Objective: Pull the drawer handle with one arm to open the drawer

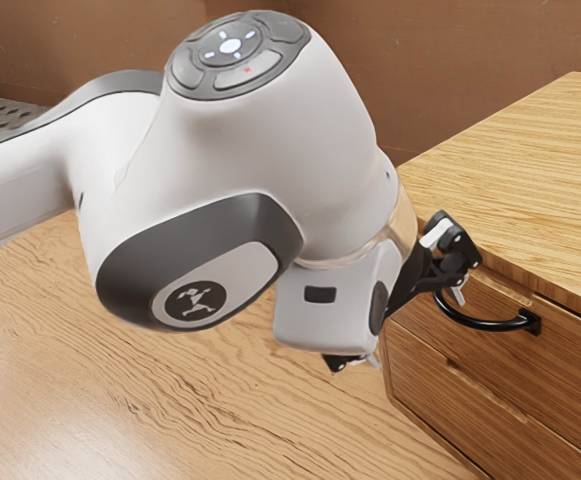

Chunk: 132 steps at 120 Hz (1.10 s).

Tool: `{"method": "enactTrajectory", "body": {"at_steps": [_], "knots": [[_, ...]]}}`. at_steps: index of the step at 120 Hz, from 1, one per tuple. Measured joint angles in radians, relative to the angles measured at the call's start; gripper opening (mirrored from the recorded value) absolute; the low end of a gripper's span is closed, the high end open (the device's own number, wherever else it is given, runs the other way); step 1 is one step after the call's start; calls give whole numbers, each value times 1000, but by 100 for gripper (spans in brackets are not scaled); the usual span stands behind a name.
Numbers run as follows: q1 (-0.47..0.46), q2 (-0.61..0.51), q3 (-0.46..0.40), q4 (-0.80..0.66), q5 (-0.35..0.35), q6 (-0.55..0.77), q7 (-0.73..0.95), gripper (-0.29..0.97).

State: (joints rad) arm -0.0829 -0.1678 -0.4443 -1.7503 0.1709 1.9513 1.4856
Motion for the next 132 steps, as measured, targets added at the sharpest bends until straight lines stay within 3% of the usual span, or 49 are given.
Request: {"method": "enactTrajectory", "body": {"at_steps": [32, 85, 105, 132], "knots": [[1, 1, 1, -38, 2, 20, -5, 69], [-3, -112, -28, -133, -2, 35, -11, 63], [1, -191, -53, -186, -12, 39, -15, 59], [16, -289, -59, -263, -41, 41, -19, 65]]}}
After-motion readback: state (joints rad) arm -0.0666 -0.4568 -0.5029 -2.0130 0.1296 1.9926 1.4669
